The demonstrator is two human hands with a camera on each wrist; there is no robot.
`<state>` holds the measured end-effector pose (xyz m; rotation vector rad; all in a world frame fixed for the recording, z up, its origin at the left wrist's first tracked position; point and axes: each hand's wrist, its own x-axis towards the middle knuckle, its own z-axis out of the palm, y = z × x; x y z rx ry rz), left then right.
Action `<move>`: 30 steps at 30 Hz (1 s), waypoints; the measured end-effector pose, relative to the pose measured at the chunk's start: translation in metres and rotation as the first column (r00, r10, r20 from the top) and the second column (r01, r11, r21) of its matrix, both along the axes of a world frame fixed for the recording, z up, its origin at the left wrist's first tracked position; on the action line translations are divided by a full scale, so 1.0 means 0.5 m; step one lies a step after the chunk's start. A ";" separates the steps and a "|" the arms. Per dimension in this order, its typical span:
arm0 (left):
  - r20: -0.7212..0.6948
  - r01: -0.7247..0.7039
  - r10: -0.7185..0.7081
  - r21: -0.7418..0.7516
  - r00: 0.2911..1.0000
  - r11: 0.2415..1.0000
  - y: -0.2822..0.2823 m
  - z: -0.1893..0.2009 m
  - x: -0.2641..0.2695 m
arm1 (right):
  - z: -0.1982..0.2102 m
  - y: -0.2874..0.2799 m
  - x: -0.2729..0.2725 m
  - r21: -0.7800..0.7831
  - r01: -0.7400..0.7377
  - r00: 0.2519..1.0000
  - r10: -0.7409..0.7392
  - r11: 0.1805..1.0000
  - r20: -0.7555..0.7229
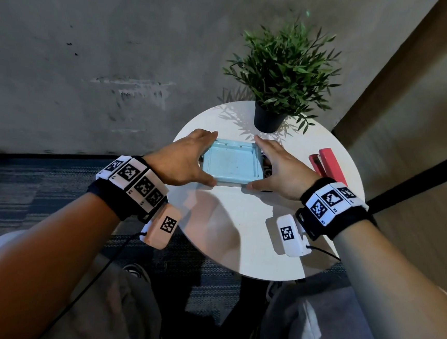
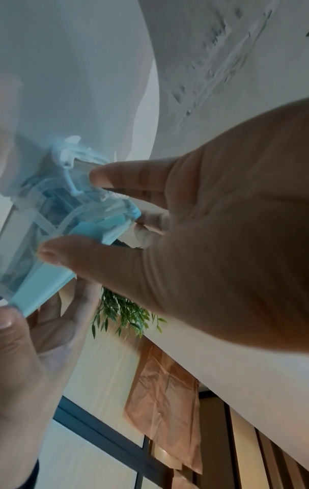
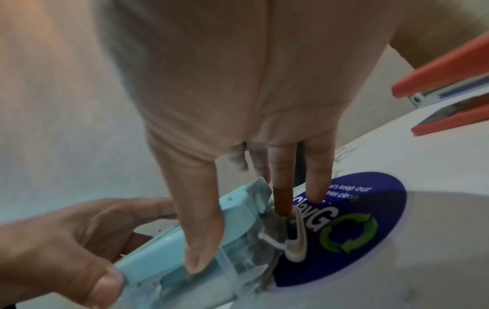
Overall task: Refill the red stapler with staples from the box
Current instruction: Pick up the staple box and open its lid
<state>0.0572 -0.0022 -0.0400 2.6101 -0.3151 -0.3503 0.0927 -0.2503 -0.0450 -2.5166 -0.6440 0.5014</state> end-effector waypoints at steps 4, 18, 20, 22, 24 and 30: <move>-0.013 0.017 -0.017 -0.020 1.000 1.000 0.003 -0.002 0.002 | 0.003 -0.001 -0.003 0.010 -0.027 0.998 0.026 1.000 0.064; 0.002 0.026 -0.026 -0.075 1.000 0.997 0.014 0.007 0.010 | 0.030 -0.015 0.007 0.077 0.022 1.000 -0.023 0.997 0.009; 0.027 0.019 -0.017 -0.106 1.000 0.994 0.017 0.015 0.015 | 0.033 -0.017 0.008 0.080 0.039 0.999 -0.041 0.996 0.024; 0.050 -0.005 0.013 -0.149 0.999 0.989 0.021 0.025 0.021 | 0.037 -0.014 0.008 0.084 0.073 0.996 -0.077 0.994 0.044; 0.055 -0.039 0.051 -0.205 0.997 0.978 0.028 0.031 0.030 | 0.035 -0.011 0.009 0.072 0.103 0.991 -0.109 0.992 0.073; 0.080 -0.192 0.233 -0.352 0.969 0.916 0.039 0.012 0.076 | 0.018 -0.011 -0.004 -0.024 0.087 0.996 -0.088 0.996 -0.004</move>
